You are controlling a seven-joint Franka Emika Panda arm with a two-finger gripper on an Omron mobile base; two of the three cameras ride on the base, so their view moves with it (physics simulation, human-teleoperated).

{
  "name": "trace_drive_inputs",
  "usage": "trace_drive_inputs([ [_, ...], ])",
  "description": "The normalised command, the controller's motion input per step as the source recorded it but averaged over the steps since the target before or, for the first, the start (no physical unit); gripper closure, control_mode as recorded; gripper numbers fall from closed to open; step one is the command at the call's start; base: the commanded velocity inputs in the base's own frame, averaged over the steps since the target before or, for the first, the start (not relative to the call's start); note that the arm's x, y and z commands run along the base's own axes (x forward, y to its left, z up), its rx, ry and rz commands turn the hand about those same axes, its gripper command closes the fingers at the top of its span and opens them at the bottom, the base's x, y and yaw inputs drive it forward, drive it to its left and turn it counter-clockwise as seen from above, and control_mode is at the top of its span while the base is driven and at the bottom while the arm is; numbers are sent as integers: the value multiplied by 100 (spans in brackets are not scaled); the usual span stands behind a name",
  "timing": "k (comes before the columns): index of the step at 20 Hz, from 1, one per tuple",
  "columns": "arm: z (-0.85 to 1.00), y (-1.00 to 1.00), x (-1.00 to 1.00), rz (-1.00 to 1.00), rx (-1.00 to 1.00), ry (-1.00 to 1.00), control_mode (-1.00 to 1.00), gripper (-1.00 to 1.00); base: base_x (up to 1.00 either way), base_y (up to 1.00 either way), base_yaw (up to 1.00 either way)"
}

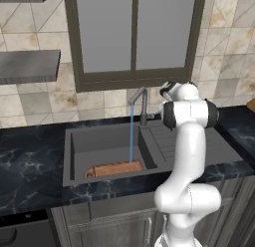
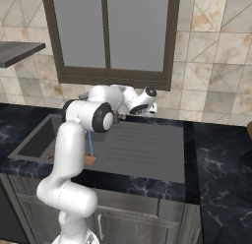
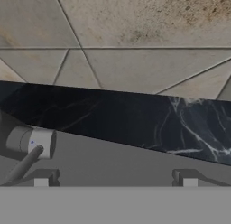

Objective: Turn on the sink faucet with hot water and rinse the cutting board for ten seconds, then turn off the faucet. Push the cutting board to reach the water if necessary.

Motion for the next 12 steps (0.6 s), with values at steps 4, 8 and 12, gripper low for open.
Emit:
trace_drive_inputs([
  [4,0,-4,15,0,3,0,-100,-100,0,0,0],
  [8,0,-3,1,0,1,0,-100,-100,0,0,0],
  [12,-2,0,0,0,0,0,-100,-100,0,0,0],
])
